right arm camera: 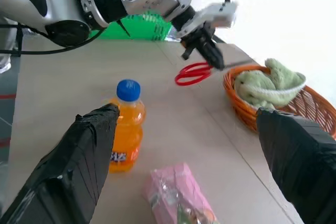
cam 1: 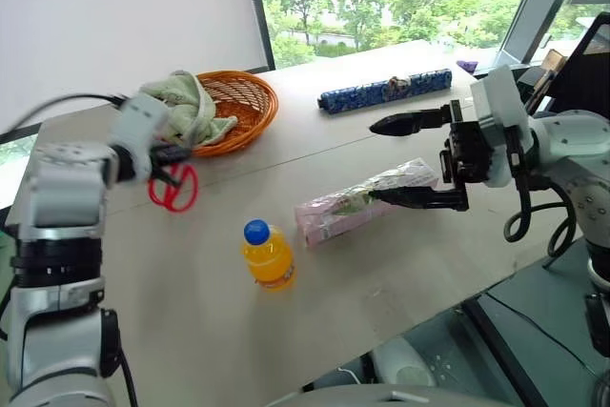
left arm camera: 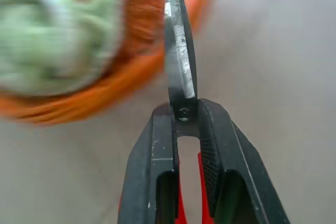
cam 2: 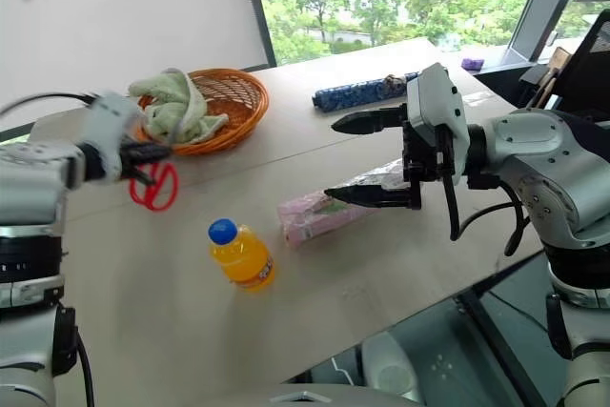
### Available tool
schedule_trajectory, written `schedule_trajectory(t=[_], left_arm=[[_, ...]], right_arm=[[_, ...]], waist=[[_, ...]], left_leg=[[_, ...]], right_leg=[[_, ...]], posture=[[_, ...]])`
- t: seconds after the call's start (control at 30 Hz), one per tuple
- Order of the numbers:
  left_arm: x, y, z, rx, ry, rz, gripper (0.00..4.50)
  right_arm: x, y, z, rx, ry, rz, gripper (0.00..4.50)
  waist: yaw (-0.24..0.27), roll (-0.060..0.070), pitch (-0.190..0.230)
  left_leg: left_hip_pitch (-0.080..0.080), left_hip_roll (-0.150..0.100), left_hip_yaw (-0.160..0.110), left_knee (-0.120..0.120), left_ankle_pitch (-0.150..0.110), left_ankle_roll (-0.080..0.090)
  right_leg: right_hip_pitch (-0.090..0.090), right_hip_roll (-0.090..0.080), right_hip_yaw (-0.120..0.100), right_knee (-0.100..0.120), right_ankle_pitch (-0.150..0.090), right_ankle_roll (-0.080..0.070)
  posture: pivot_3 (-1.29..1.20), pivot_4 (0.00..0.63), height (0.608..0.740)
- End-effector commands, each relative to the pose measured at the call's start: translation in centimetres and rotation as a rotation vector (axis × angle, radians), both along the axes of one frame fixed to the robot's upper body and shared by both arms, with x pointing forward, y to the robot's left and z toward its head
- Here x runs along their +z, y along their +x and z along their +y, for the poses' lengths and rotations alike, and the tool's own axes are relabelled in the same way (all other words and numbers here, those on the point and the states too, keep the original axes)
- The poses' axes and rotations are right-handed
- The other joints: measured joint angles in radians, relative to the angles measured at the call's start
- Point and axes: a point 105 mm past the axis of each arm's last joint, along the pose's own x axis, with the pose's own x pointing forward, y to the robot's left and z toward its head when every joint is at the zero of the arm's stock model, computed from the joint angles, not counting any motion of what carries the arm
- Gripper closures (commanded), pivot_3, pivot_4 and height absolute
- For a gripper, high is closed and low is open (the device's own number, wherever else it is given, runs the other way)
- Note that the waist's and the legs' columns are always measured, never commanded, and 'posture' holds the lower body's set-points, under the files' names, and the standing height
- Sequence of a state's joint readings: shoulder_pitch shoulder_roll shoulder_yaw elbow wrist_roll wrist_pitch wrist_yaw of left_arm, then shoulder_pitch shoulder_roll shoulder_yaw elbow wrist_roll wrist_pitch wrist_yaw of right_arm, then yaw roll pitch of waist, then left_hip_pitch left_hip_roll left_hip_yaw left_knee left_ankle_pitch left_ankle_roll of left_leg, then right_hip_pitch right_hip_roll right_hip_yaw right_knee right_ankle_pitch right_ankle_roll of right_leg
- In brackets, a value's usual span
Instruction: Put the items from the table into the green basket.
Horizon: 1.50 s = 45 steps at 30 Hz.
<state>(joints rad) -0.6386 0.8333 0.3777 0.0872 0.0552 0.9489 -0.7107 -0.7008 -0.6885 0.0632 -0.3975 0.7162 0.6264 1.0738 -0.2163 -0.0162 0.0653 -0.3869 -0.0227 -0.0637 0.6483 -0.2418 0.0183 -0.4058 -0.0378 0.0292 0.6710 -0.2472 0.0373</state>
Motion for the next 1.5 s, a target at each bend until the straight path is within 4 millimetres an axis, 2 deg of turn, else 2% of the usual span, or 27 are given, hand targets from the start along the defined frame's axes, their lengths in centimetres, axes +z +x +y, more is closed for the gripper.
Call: schedule_trajectory(t=[0.03, 0.13, 0.2, 0.27, 0.4, 0.47, 0.53, 0.57, 0.6, 0.63, 0.73, 0.77, 0.83, 0.87, 0.9, 0.93, 0.97, 1.0, 1.03, 1.07, 1.2, 1.33, 1.43, 1.5], left_arm=[[6.0, -3.8, 8.0, 0.432, 0.049, -0.297, 4.49], [9.6, -7.7, 13.1, 0.650, 0.155, -0.443, 4.49], [11.5, -9.4, 15.0, 0.703, 0.240, -0.499, 4.49], [12.6, -10.6, 16.6, 0.729, 0.318, -0.520, 4.49], [11.8, -10.4, 18.2, 0.699, 0.403, -0.460, 4.49], [10.1, -10.0, 18.8, 0.684, 0.360, -0.409, 4.49], [7.6, -8.8, 18.6, 0.585, 0.291, -0.342, 4.49], [6.8, -8.6, 18.6, 0.563, 0.266, -0.335, 3.46], [6.4, -8.5, 18.5, 0.549, 0.249, -0.333, 3.19], [6.4, -8.5, 18.6, 0.550, 0.256, -0.331, 2.68], [7.5, -8.1, 18.1, 0.535, 0.255, -0.394, 1.26], [8.0, -7.5, 17.4, 0.497, 0.247, -0.419, 1.26], [8.5, -5.1, 14.8, 0.348, 0.151, -0.460, 1.26], [8.1, -3.2, 11.7, 0.180, 0.058, -0.435, 1.26], [7.7, -2.1, 9.2, 0.057, -0.008, -0.409, 1.26], [7.1, -1.3, 5.6, -0.110, -0.073, -0.367, 1.26], [6.3, -1.2, 1.9, -0.278, -0.115, -0.314, 1.26], [5.1, -1.3, -1.6, -0.402, -0.145, -0.240, 0.68], [4.3, -1.4, -5.2, -0.523, -0.165, -0.170, 0.30], [3.9, -1.6, -7.7, -0.597, -0.171, -0.124, 0.02], [4.7, -2.1, -15.3, -0.809, -0.211, 0.004, 0.02], [4.5, -2.4, -20.2, -0.929, -0.164, 0.201, 0.02], [3.6, -2.3, -21.2, -0.968, -0.118, 0.276, 0.02], [2.5, -2.3, -21.3, -0.980, -0.107, 0.327, 0.02]], right_arm=[[1.9, 0.2, 1.2, 0.017, 0.063, -0.084, 0.00], [2.6, 0.3, 2.7, 0.046, 0.098, -0.104, 0.00], [2.8, 0.2, 3.5, 0.071, 0.111, -0.112, 0.00], [3.0, 0.1, 4.1, 0.099, 0.126, -0.116, 0.00], [3.2, 0.3, 4.6, 0.122, 0.141, -0.123, 0.00], [3.2, 0.3, 4.7, 0.131, 0.143, -0.125, 0.00], [3.2, 0.2, 4.7, 0.139, 0.144, -0.126, 0.00], [3.1, 0.1, 4.7, 0.141, 0.141, -0.128, 0.00], [3.1, 0.1, 4.6, 0.141, 0.138, -0.129, 0.00], [3.0, 0.1, 4.5, 0.140, 0.136, -0.130, 0.00], [3.1, 0.2, 4.2, 0.124, 0.135, -0.130, 0.00], [3.1, 0.3, 4.0, 0.113, 0.134, -0.131, 0.00], [3.1, 0.5, 3.5, 0.084, 0.133, -0.132, 0.00], [3.0, 0.7, 3.0, 0.061, 0.129, -0.131, 0.00], [3.0, 0.8, 2.8, 0.046, 0.125, -0.130, 0.00], [2.9, 0.9, 2.4, 0.026, 0.120, -0.127, 0.00], [2.7, 1.1, 2.0, 0.006, 0.114, -0.123, 0.00], [2.4, 1.3, 1.4, -0.025, 0.104, -0.119, 0.00], [2.1, 1.4, 0.6, -0.062, 0.089, -0.117, 0.00], [1.8, 1.5, 0.0, -0.092, 0.075, -0.114, 0.00], [0.9, 1.3, -2.4, -0.185, 0.014, -0.101, 0.00], [0.4, 0.8, -4.1, -0.266, -0.024, -0.088, 0.00], [0.3, 0.3, -4.5, -0.305, -0.033, -0.089, 0.00], [0.2, -0.2, -4.7, -0.320, -0.029, -0.076, 0.00]], waist=[[0.027, 0.000, 0.000], [0.046, -0.003, -0.001], [0.077, -0.005, -0.003], [0.101, -0.007, -0.004], [0.174, -0.008, -0.007], [0.204, -0.009, -0.009], [0.224, -0.011, -0.011], [0.229, -0.013, -0.013], [0.231, -0.015, -0.014], [0.231, -0.016, -0.015], [0.224, -0.027, -0.022], [0.220, -0.029, -0.022], [0.217, -0.029, -0.023], [0.218, -0.029, -0.023], [0.221, -0.029, -0.023], [0.220, -0.028, -0.023], [0.211, -0.027, -0.025], [0.203, -0.028, -0.026], [0.197, -0.029, -0.026], [0.189, -0.030, -0.027], [0.152, -0.027, -0.024], [0.099, -0.015, -0.025], [0.054, -0.002, -0.026], [0.018, 0.001, -0.025]], left_leg=[[-0.001, -0.001, 0.001, 0.000, 0.000, -0.001], [-0.005, -0.002, 0.001, 0.001, 0.000, -0.001], [-0.008, -0.002, 0.000, 0.001, 0.000, -0.002], [-0.009, -0.002, 0.000, 0.001, 0.000, -0.003], [-0.009, -0.007, -0.001, 0.002, 0.000, -0.003], [-0.009, -0.008, -0.001, 0.002, 0.000, -0.004], [-0.009, -0.008, -0.001, 0.003, 0.001, -0.005], [-0.008, -0.008, -0.001, 0.004, 0.001, -0.005], [-0.008, -0.008, -0.001, 0.004, 0.001, -0.005], [-0.009, -0.008, -0.002, 0.004, 0.002, -0.005], [-0.009, -0.006, -0.003, 0.004, 0.002, -0.005], [-0.009, -0.006, -0.003, 0.004, 0.002, -0.005], [-0.009, -0.007, -0.002, 0.004, 0.002, -0.005], [-0.009, -0.007, -0.002, 0.004, 0.002, -0.005], [-0.009, -0.007, -0.003, 0.004, 0.002, -0.005], [-0.009, -0.007, -0.003, 0.005, 0.002, -0.005], [-0.009, -0.007, -0.002, 0.005, 0.002, -0.005], [-0.009, -0.007, -0.002, 0.005, 0.002, -0.005], [-0.010, -0.007, -0.001, 0.005, 0.002, -0.005], [-0.010, -0.007, -0.001, 0.005, 0.001, -0.004], [-0.011, -0.006, -0.002, 0.006, 0.002, -0.004], [-0.009, -0.003, 0.000, 0.005, 0.001, -0.004], [-0.007, -0.003, 0.002, 0.005, 0.001, -0.004], [-0.005, -0.002, 0.004, 0.005, 0.002, -0.004]], right_leg=[[-0.001, -0.001, 0.001, 0.001, 0.000, 0.000], [-0.009, -0.002, 0.002, 0.007, 0.001, -0.001], [-0.012, -0.001, 0.000, 0.007, 0.001, -0.002], [-0.012, -0.002, 0.000, 0.006, 0.001, -0.002], [-0.012, -0.007, -0.002, 0.006, 0.001, -0.002], [-0.011, -0.009, -0.004, 0.006, 0.002, -0.002], [-0.009, -0.009, -0.009, 0.006, 0.002, -0.002], [-0.009, -0.009, -0.011, 0.007, 0.002, -0.002], [-0.009, -0.008, -0.012, 0.007, 0.002, -0.002], [-0.009, -0.008, -0.012, 0.007, 0.002, -0.002], [-0.009, -0.006, -0.012, 0.007, 0.002, -0.003], [-0.008, -0.006, -0.012, 0.007, 0.002, -0.003], [-0.008, -0.007, -0.012, 0.006, 0.002, -0.003], [-0.008, -0.007, -0.012, 0.007, 0.002, -0.003], [-0.008, -0.008, -0.013, 0.007, 0.002, -0.003], [-0.008, -0.009, -0.012, 0.007, 0.002, -0.003], [-0.007, -0.009, -0.012, 0.006, 0.002, -0.003], [-0.006, -0.009, -0.009, 0.007, 0.002, -0.003], [-0.006, -0.011, -0.008, 0.006, 0.002, -0.003], [-0.006, -0.011, -0.007, 0.006, 0.002, -0.003], [-0.008, -0.007, -0.007, 0.007, 0.002, -0.003], [-0.007, -0.002, -0.004, 0.007, 0.001, -0.003], [-0.006, 0.001, -0.003, 0.007, 0.001, -0.002], [-0.005, 0.002, 0.000, 0.008, 0.001, -0.002]], posture=[[-0.07, 0.000, 0.740], [-0.03, 0.000, 0.740], [-0.01, 0.000, 0.740], [0.01, 0.000, 0.740], [0.03, 0.000, 0.740], [0.02, 0.000, 0.740], [0.02, 0.000, 0.740], [0.01, 0.000, 0.740], [0.00, 0.000, 0.740], [-0.01, 0.000, 0.740], [-0.02, 0.000, 0.740], [-0.03, 0.000, 0.740], [-0.04, 0.000, 0.740], [-0.04, 0.000, 0.740], [-0.04, 0.000, 0.740], [-0.04, 0.000, 0.740], [-0.05, 0.000, 0.740], [-0.06, 0.000, 0.740], [-0.07, 0.000, 0.740], [-0.08, 0.000, 0.740], [-0.15, 0.000, 0.740], [-0.25, 0.000, 0.740], [-0.29, 0.000, 0.740], [-0.31, 0.000, 0.740]])
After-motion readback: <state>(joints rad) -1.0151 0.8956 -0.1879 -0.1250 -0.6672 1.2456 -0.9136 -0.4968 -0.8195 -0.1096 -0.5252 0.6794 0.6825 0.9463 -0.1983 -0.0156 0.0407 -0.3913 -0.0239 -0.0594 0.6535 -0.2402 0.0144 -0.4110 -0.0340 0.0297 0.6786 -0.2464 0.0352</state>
